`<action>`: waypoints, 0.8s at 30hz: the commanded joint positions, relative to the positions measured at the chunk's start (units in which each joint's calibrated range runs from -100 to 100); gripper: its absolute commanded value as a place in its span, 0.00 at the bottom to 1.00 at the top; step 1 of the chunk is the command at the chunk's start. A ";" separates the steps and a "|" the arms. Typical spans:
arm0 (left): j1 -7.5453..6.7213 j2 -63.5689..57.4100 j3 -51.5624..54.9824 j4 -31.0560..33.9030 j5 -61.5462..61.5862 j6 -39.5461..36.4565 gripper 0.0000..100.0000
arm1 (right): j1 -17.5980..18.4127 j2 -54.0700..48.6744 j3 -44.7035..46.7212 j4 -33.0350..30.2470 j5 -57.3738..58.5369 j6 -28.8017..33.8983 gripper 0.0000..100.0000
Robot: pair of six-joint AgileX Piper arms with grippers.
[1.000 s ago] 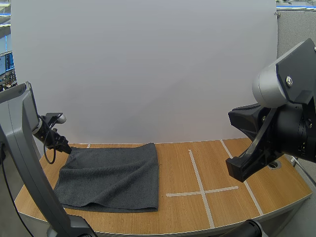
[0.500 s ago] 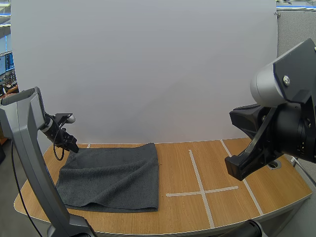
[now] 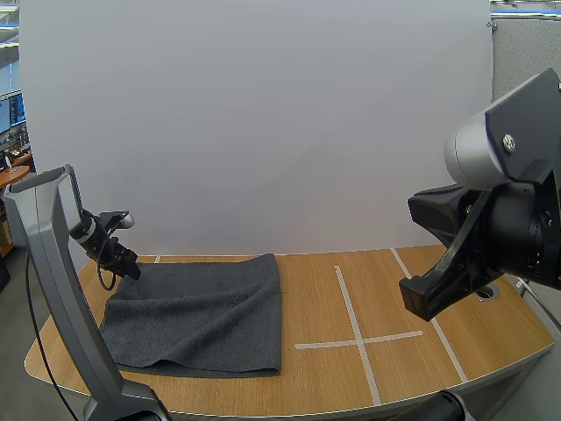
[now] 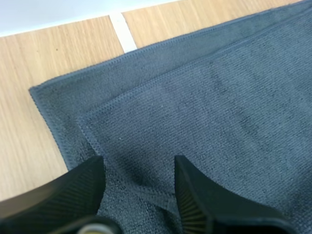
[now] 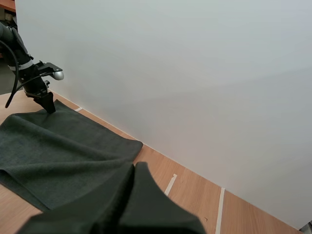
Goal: Fold the towel
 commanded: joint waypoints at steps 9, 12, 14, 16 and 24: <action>-0.05 2.13 -0.53 0.01 0.16 -1.16 0.71 | -0.20 -0.36 0.07 -0.37 0.00 -0.28 0.00; -0.05 2.28 -0.53 -0.59 0.16 -1.16 0.71 | -0.20 -0.36 0.07 -0.37 0.00 -0.28 0.00; -0.05 2.28 -0.53 -1.34 0.16 -1.16 0.70 | -0.20 -0.36 0.07 -0.37 0.00 -0.28 0.00; -0.05 2.28 -0.86 -1.60 0.82 -1.16 0.66 | -0.20 -0.36 0.07 -0.37 0.00 -0.28 0.00; -0.05 2.28 -0.86 -2.90 0.81 -0.91 0.11 | -0.20 -0.36 0.07 -0.37 0.00 -0.28 0.00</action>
